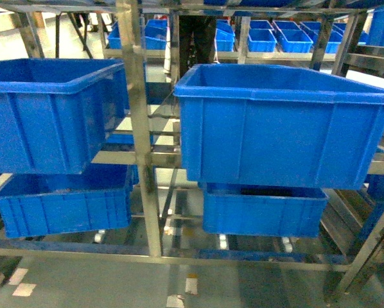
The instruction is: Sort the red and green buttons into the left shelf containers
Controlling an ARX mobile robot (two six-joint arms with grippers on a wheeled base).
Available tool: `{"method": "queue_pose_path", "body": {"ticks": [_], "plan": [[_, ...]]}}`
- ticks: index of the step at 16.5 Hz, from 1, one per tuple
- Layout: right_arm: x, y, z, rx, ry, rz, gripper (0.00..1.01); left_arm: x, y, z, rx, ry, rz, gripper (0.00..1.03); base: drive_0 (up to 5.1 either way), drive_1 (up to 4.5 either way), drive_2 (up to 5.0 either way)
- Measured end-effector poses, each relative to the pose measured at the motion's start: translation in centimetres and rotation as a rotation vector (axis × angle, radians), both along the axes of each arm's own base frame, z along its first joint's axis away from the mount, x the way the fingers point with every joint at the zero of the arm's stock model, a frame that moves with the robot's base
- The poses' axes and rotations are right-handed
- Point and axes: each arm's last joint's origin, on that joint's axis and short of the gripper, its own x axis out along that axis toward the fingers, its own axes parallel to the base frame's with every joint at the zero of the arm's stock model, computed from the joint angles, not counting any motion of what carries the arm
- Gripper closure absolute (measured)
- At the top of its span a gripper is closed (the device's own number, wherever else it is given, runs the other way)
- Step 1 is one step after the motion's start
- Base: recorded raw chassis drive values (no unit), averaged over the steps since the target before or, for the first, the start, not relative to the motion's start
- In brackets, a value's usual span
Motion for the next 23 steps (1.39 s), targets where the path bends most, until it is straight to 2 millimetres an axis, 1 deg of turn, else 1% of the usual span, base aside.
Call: {"method": "queue_pose_path", "body": {"ticks": [9,12,14,16,23], "plan": [[0.00,0.00,0.02,0.000,-0.002,0.000,0.75,0.00,-0.04,-0.01,0.000,0.002,-0.003,0.77,-5.1,2.35,2.4],[0.00,0.02,-0.01,0.000,0.002,0.006,0.75,0.00,0.24,0.00,0.001,0.000,0.018,0.77,-5.1,2.35,2.4],[0.00,0.01,-0.01,0.000,0.001,0.005,0.75,0.00,-0.07,-0.02,0.000,0.002,-0.006,0.77,-5.1,2.35,2.4],[-0.03,0.01,0.10,0.000,-0.007,0.003,0.75,-0.11,-0.05,0.20,-0.001,-0.013,-0.005,0.77,-5.1,2.35,2.4],[-0.02,0.01,0.00,0.000,0.002,0.003,0.75,-0.06,0.01,0.06,0.000,-0.002,0.001,0.77,-5.1,2.35,2.4]]}}
